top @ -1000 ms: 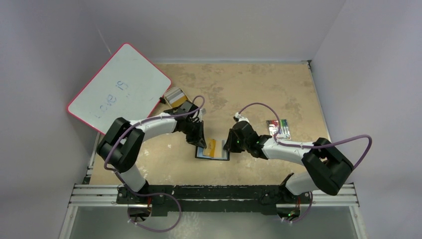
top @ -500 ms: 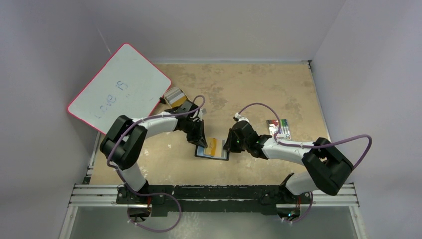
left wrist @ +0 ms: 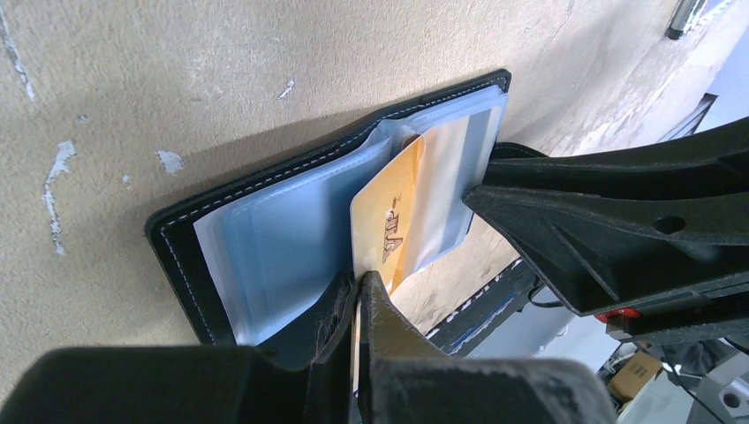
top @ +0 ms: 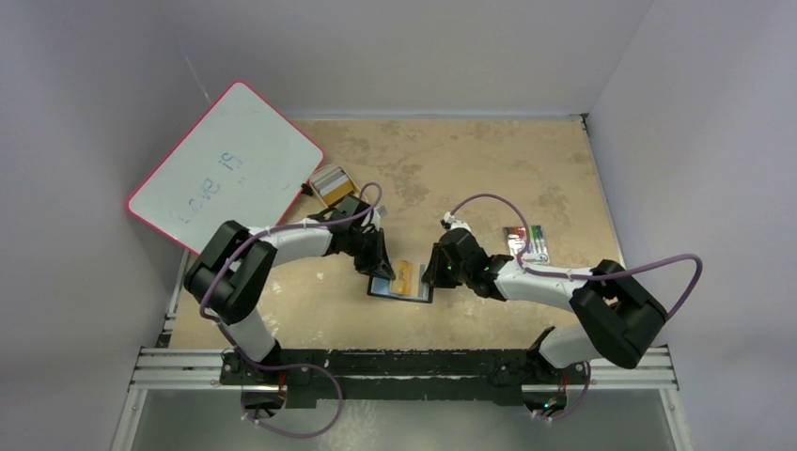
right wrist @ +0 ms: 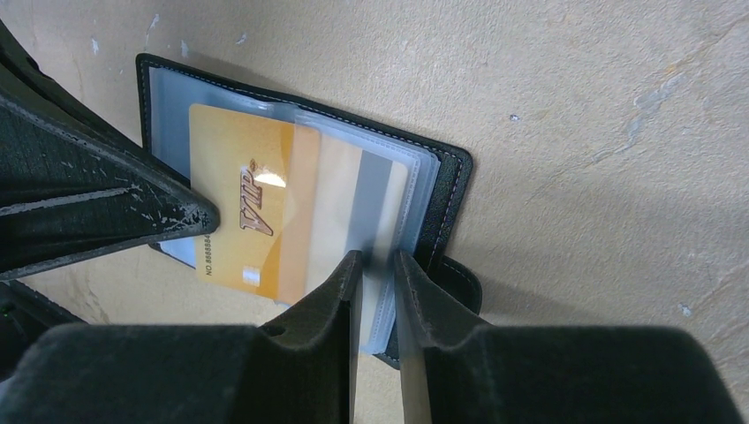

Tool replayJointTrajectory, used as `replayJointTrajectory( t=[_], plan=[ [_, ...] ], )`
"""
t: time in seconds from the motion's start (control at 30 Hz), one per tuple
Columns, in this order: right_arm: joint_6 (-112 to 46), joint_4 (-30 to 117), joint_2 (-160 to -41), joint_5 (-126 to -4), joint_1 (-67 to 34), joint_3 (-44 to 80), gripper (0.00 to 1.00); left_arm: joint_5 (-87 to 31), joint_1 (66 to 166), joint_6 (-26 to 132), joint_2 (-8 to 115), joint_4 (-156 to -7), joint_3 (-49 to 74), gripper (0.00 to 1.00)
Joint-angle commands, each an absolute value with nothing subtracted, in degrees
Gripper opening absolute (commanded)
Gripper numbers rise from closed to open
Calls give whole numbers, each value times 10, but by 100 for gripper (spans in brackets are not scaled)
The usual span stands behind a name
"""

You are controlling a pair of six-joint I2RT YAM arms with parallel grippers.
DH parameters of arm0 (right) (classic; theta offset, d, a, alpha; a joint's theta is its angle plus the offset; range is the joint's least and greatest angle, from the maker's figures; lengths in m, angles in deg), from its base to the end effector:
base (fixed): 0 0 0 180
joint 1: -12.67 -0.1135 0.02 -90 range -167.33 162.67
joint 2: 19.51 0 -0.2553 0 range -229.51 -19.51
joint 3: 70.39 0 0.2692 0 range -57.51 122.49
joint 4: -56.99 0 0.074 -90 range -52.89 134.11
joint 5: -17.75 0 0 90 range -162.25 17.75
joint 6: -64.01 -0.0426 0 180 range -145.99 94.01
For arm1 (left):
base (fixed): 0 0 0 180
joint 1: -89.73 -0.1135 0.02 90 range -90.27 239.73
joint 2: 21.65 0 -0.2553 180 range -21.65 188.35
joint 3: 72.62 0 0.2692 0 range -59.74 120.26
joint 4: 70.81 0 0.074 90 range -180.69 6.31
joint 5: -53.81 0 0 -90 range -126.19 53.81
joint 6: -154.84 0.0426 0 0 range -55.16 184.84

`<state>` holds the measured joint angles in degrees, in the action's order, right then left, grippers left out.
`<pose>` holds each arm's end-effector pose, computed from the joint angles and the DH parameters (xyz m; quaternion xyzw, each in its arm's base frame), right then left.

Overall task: Put the credit cards into the card holder
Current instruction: Insert the credit card into the card holder.

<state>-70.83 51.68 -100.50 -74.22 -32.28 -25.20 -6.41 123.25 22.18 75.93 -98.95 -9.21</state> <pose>0.2036 0.2012 0.1315 0.0062 0.9102 0.2809 0.3042 0.2617 -0.1988 0.1171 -0.0135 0.9403 -0.3390 0.0281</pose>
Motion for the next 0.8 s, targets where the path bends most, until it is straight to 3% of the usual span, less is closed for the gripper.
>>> replayJointTrajectory(
  t=[0.0,0.1,0.3,0.5,0.77],
  plan=[
    [-715,513,-1021,-739,-327,-263,22,-73,1240,199,734,-927,-112,0],
    [-716,513,-1018,-730,-327,-262,22,-76,1245,188,734,-909,-117,1],
    [-732,492,-991,-716,-327,-258,25,-102,1248,165,719,-882,-124,16],
    [-745,469,-949,-722,-326,-258,28,-145,1250,175,702,-907,-113,25],
    [-752,467,-957,-732,-327,-263,33,-147,1257,168,710,-895,-117,28]
  ],
)
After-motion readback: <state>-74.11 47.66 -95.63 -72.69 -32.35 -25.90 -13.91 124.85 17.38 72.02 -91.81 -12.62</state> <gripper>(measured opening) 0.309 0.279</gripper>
